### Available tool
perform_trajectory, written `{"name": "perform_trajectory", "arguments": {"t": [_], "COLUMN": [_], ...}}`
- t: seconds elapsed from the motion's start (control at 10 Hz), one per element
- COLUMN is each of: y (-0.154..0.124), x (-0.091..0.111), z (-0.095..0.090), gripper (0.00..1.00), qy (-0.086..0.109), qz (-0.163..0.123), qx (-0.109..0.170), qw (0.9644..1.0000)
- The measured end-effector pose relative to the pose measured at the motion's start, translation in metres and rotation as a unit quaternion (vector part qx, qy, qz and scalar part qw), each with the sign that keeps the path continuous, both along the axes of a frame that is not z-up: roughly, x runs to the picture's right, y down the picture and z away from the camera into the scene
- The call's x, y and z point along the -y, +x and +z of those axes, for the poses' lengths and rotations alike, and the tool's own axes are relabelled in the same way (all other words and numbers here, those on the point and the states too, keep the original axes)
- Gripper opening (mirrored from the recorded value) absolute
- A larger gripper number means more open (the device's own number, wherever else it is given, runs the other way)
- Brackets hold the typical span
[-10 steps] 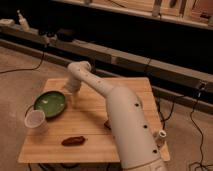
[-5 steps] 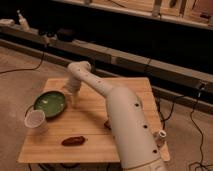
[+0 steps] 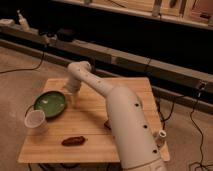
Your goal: Place the ceramic cup in the ceramic bowl
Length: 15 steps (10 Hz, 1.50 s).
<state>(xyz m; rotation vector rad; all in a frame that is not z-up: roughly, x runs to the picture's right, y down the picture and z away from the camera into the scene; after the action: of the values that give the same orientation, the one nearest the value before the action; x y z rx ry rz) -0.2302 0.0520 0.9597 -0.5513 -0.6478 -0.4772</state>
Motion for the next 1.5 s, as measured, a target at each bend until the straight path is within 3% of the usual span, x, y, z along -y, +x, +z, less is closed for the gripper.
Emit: {"name": "perform_trajectory", "arguments": {"t": [1.0, 1.2, 1.5], "y": [0.000, -0.003, -0.010], "x": [-0.001, 0.016, 0.043], "z": [0.001, -0.016, -0.062], "gripper": [0.80, 0.80, 0.80], "qy": [-0.001, 0.015, 0.058], "qz": [0.000, -0.003, 0.000], "qx": [0.000, -0.001, -0.005], "qw": [1.0000, 0.9999, 0.9983]}}
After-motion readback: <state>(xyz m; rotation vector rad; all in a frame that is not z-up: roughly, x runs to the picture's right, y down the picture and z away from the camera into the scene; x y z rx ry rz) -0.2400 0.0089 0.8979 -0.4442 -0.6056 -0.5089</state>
